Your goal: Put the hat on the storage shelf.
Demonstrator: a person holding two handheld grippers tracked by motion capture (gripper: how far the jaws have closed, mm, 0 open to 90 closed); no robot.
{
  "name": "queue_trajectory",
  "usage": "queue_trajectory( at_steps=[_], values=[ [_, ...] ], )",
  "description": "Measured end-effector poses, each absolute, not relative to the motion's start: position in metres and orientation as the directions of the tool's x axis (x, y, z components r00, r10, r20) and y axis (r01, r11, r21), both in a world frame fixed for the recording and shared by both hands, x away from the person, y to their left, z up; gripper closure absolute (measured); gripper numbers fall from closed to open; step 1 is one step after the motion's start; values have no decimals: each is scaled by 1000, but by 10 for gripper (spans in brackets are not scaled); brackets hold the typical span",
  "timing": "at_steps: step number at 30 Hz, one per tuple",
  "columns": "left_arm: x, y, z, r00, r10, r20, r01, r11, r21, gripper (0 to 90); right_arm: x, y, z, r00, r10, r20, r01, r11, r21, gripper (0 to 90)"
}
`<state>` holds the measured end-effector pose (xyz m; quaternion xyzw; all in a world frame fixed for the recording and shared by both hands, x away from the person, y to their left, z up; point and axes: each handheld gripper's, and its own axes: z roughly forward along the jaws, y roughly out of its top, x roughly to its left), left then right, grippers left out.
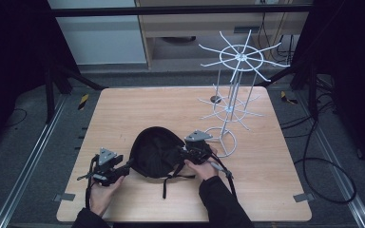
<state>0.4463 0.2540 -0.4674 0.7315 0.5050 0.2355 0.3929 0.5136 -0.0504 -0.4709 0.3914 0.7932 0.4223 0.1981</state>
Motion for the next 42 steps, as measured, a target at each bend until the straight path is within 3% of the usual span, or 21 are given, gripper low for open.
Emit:
queue_trajectory(
  at_steps=[11, 18, 22, 28, 32, 42],
  values=[
    [453, 252, -477, 382, 924, -19, 600, -232, 765, 769, 529, -47, -488, -598, 800, 40, 500, 334, 799, 537],
    [457, 256, -479, 379, 925, -19, 614, -237, 753, 818, 536, -44, -493, -604, 795, 61, 523, 337, 783, 557],
    [459, 257, -480, 381, 924, -23, 617, -236, 751, 825, 540, -44, -498, -615, 784, 90, 538, 332, 775, 628],
    [459, 257, -480, 377, 926, -23, 609, -230, 759, 829, 536, -42, -494, -621, 774, 126, 556, 321, 767, 802],
    [460, 257, -479, 371, 928, -31, 603, -215, 768, 830, 527, -45, -481, -640, 760, 114, 511, 310, 801, 822],
    [473, 247, -480, 354, 934, -57, 596, -179, 783, 822, 491, -46, -426, -721, 692, -18, 296, 331, 896, 833]
  ],
)
